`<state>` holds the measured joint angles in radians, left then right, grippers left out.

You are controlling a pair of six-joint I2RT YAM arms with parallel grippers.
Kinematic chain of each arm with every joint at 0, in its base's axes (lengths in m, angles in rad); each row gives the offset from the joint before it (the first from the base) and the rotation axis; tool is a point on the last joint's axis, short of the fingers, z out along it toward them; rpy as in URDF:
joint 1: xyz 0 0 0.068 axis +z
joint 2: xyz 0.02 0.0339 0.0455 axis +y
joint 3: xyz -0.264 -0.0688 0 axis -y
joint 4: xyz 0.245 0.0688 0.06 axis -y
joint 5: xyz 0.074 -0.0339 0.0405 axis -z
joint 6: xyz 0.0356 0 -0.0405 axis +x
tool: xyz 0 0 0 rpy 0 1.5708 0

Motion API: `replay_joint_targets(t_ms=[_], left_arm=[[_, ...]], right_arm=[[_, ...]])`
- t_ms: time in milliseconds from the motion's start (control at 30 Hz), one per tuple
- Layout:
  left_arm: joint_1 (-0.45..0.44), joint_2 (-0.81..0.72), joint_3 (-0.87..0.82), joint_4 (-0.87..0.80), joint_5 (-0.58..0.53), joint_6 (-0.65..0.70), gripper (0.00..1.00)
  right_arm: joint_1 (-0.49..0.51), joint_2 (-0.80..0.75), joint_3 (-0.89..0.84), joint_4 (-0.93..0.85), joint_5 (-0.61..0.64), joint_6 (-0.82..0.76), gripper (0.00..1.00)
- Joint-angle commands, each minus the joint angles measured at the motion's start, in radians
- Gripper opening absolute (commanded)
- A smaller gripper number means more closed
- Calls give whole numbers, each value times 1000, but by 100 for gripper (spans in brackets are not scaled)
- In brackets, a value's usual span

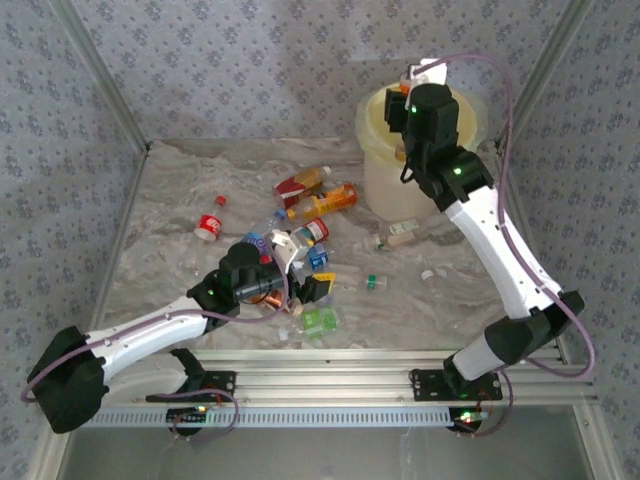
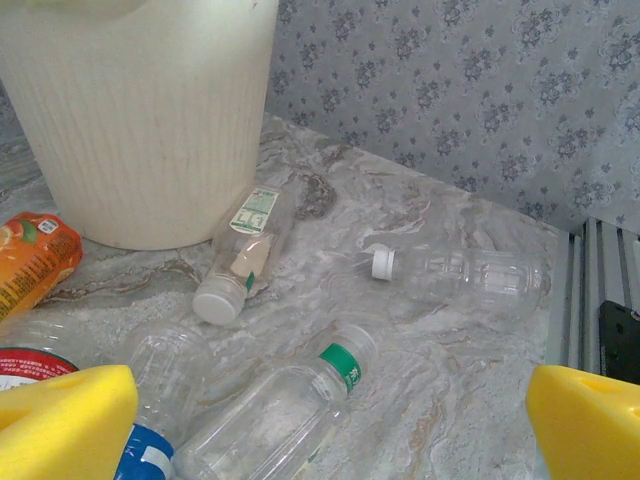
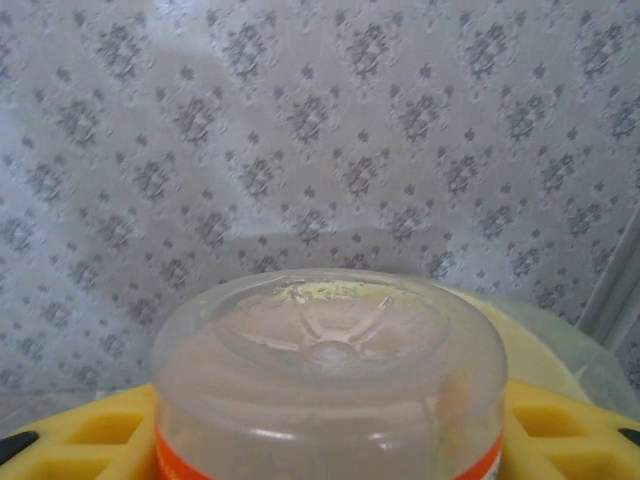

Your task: Put the plastic bottles in the bin

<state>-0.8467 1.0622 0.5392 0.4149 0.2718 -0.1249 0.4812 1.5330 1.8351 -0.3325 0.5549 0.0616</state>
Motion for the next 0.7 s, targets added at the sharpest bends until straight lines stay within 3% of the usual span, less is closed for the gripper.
replay_joint_targets(t_ms=[0,267,667], left_arm=[[-5,-31,-5,16,-14,-7,100],[-5,-45,-9,6,-46,-2,100],[-5,-19,-2,2,-69,-2,100]], right_arm=[[-28,53,78,18,39,-6,56],[-123,174,192,-52,30,30,55],[-256,306,250,-210,-209,78,53]])
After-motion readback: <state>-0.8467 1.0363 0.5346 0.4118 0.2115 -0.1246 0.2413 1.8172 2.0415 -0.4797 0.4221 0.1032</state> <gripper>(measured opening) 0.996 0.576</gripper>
